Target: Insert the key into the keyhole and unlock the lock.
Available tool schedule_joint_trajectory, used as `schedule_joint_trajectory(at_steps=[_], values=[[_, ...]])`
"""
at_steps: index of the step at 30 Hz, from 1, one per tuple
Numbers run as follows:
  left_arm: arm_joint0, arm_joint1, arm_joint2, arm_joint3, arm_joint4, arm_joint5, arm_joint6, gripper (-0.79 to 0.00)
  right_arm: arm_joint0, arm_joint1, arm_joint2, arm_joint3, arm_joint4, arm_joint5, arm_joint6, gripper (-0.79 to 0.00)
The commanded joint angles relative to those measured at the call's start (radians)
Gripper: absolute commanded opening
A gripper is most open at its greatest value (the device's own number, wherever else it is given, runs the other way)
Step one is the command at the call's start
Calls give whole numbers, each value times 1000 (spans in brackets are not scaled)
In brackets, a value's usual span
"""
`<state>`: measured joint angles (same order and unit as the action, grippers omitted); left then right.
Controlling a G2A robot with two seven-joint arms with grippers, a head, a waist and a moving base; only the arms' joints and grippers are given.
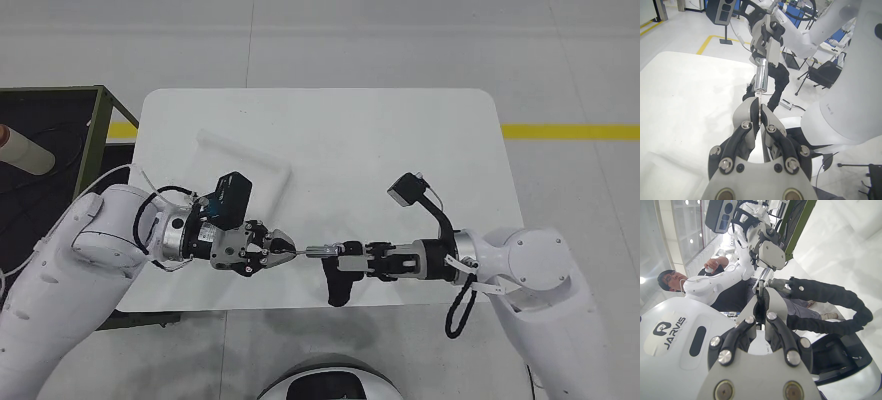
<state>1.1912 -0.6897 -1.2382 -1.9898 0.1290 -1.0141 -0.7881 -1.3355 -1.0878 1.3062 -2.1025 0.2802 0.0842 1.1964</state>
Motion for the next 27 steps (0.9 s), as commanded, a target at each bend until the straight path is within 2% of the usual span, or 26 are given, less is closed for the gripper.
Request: schedule_joint_trajectory(at_steps=[1, 6, 10, 11, 12, 17, 21, 27], values=[[1, -4, -11, -19, 55, 2, 34, -785, 0, 1, 0, 1, 3, 0, -2, -785], [8, -16, -42, -65, 228, 2, 190, -785, 1, 4, -1, 3, 11, 4, -7, -785], [36, -22, -34, -35, 325, 2, 324, -785, 4, 4, -2, 8, 26, 9, -33, -785], [40, -23, -34, -15, 330, 2, 361, -720, 5, 4, -1, 7, 24, 10, -48, -785], [42, -23, -37, -4, 332, 2, 376, 0, 5, 4, 0, 6, 23, 11, -56, -785], [67, -19, -75, 53, 296, 2, 482, 0, 15, 7, 19, 4, -23, 29, -122, -785], [116, -21, -158, 156, 119, 4, 668, 0, 37, 12, 61, -31, -135, 76, -213, -785], [116, -21, -158, 156, 119, 4, 668, 0, 107, 24, 93, -94, -366, 195, -281, -785]])
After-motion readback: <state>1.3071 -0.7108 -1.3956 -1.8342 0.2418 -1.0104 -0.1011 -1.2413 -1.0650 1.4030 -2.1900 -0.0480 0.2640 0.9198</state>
